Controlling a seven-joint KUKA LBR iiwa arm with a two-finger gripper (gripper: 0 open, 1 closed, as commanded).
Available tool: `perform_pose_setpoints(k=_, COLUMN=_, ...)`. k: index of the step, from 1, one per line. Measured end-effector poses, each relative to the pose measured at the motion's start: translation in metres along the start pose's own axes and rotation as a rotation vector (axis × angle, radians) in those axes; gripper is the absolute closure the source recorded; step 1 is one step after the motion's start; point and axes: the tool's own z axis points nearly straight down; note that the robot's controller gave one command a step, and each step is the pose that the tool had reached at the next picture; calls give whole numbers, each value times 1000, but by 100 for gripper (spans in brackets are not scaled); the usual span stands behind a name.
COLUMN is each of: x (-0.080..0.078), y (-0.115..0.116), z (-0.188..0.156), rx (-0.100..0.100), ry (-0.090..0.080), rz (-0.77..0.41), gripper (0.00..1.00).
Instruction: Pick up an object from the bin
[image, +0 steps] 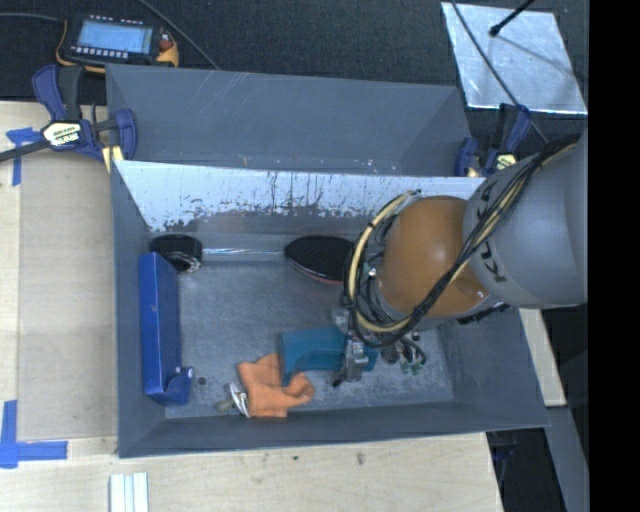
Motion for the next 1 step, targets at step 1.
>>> perform_pose_setpoints(k=1, x=0, y=0, z=0, rx=0, ry=0, rz=0, gripper=100)
